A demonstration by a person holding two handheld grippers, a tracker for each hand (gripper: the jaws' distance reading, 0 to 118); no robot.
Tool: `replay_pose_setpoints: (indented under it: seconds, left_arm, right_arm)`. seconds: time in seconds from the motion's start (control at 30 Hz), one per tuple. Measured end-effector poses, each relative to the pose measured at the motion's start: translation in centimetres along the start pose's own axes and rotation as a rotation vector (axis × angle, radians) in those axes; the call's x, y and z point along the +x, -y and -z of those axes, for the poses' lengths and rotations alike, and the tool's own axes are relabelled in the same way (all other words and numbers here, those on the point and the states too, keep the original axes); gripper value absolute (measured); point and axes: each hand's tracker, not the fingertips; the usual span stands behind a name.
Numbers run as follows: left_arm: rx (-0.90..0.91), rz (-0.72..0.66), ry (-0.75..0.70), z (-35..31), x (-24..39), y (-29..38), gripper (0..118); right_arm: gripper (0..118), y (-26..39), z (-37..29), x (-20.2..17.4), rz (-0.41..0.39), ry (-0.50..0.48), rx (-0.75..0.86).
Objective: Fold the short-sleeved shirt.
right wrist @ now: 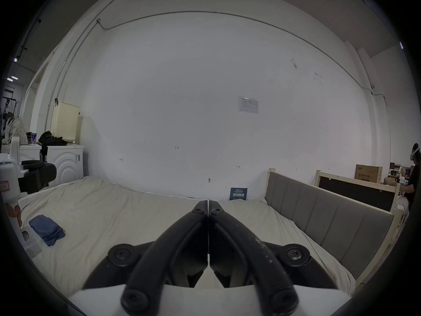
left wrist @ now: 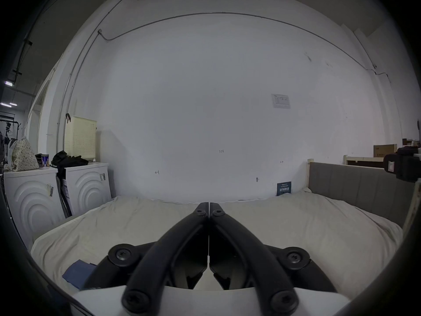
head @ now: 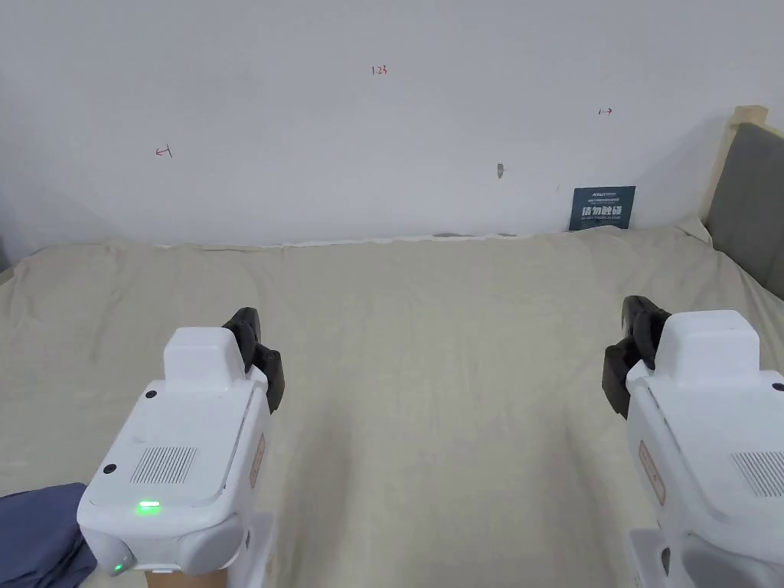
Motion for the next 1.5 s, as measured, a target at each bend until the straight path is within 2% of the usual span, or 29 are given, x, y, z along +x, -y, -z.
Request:
replay_pose_setpoints:
  seconds: [1.5]
  left_arm:
    - [-0.010, 0.033, 0.012, -0.49, -0.25, 0.65, 0]
  right_arm:
    - [2, 0.01, -0.44, 0.00, 0.005, -0.001, -0.006]
